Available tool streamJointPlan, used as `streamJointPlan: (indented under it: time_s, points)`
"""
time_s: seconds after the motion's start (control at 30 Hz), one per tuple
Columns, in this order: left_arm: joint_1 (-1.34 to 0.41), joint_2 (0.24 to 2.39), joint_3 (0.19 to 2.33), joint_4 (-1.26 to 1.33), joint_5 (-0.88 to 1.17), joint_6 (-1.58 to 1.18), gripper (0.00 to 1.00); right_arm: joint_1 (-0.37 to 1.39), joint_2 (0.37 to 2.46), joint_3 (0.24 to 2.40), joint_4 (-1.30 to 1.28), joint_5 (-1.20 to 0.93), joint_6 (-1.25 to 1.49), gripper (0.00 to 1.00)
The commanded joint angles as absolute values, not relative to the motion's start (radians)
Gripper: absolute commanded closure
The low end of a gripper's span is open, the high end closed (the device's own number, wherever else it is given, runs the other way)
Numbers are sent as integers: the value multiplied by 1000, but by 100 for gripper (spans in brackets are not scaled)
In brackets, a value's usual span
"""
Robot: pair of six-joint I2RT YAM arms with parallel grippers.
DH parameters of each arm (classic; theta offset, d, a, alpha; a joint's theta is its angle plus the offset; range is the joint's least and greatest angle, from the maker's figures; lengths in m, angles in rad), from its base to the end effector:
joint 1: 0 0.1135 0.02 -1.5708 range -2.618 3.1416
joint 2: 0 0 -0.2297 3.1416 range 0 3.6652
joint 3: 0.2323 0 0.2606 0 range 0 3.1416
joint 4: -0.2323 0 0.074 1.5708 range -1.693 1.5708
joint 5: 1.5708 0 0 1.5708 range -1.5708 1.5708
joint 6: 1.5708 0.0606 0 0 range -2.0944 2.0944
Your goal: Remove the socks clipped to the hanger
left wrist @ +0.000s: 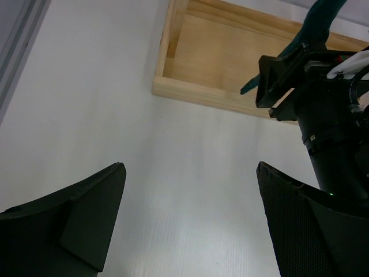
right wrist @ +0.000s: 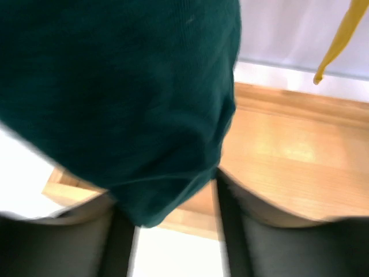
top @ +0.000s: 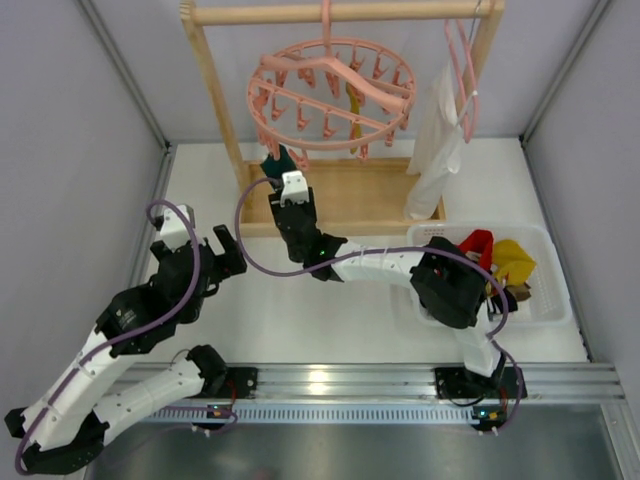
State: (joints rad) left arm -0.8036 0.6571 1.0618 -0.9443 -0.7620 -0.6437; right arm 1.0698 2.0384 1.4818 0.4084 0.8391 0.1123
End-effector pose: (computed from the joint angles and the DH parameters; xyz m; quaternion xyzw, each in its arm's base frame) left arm 0.1333 -0.0780 0.3483 -0.1182 0.8197 -0.0606 0.5572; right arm 0.2719 0.4027 0.2186 -0.0827 0.7365 0.0760 0.6670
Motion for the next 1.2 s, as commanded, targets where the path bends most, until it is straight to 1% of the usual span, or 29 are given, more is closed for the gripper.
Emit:
streamJointPlan:
  time_s: [0.0,0.03,0.07,0.13,0.3,0.43,0.53,0.6,0.7,0.83,1.0,1.17]
  points:
    - [-799,646,1075,-942,-761,-617,1,1065,2017,1460,601,899,57,58]
    - [-799,647,1077,-943,-762,-617,1,1065,2010,1445,610,900,52,78]
    - [-799,647,1080,-942,-761,-615,1,1065,2005,1439,621,900,42,86]
    - [-799,649,1088,-942,-759,-611,2,1062,1978,1402,659,899,18,96]
    - [-799,678,1133,-936,-736,-624,1,1063,1859,1246,680,784,43,97]
    - [-799,776,1262,-930,-698,-632,1,1065,1694,1094,675,610,109,100]
    - [-799,877,1360,-928,-690,-621,1,1066,1597,971,672,519,158,100]
    - [-799,935,1434,-920,-681,-612,2,1071,1531,907,649,499,182,100]
    - [-801,1072,1530,-881,-626,-592,1,1084,1458,856,608,462,196,100]
    - [-808,1181,1672,-856,-581,-575,1,1095,1390,821,569,413,219,100]
    - [-810,1259,1779,-819,-592,-557,1,1100,1312,778,546,370,248,100]
    - [-810,1293,1729,-718,-597,-560,2,1101,1296,772,534,374,255,100]
